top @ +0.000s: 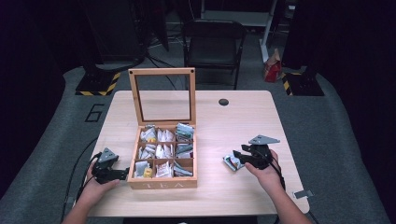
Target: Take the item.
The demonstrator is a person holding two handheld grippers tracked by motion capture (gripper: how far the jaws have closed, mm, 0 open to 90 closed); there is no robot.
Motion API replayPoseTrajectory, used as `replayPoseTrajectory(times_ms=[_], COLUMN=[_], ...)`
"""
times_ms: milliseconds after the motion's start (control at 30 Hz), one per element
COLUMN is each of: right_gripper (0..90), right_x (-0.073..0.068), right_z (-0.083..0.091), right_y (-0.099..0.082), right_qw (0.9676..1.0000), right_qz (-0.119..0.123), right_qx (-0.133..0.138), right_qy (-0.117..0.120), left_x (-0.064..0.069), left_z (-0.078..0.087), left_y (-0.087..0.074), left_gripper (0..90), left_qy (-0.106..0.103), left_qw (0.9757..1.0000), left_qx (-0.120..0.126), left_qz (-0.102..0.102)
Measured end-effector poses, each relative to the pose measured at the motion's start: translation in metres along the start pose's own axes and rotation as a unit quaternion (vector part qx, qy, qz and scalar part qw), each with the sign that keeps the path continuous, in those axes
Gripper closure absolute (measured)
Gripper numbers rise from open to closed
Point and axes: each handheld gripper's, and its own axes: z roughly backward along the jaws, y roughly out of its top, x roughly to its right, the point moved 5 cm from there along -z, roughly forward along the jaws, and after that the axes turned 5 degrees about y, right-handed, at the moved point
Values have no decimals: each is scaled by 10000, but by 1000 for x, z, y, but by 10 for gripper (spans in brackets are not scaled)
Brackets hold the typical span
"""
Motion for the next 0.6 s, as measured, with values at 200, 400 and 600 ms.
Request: replayPoseTrajectory(times_ms=[200, 400, 600], right_gripper=[497, 490, 483], right_x=[10, 21, 31], right_z=[4, 7, 7], right_y=[-3, -8, -16], right_qw=[9997, 9992, 9985], right_qz=[-166, -259, -345], right_qx=[63, 86, 46], right_qy=[-148, -294, -432], left_x=[0, 0, 0], left_z=[0, 0, 0], left_y=[0, 0, 0], left_gripper=[141, 141, 141], left_qy=[1, 1, 2], left_qw=[10000, 10000, 10000], left_qx=[0, -1, 6], left_qz=[0, -2, 6])
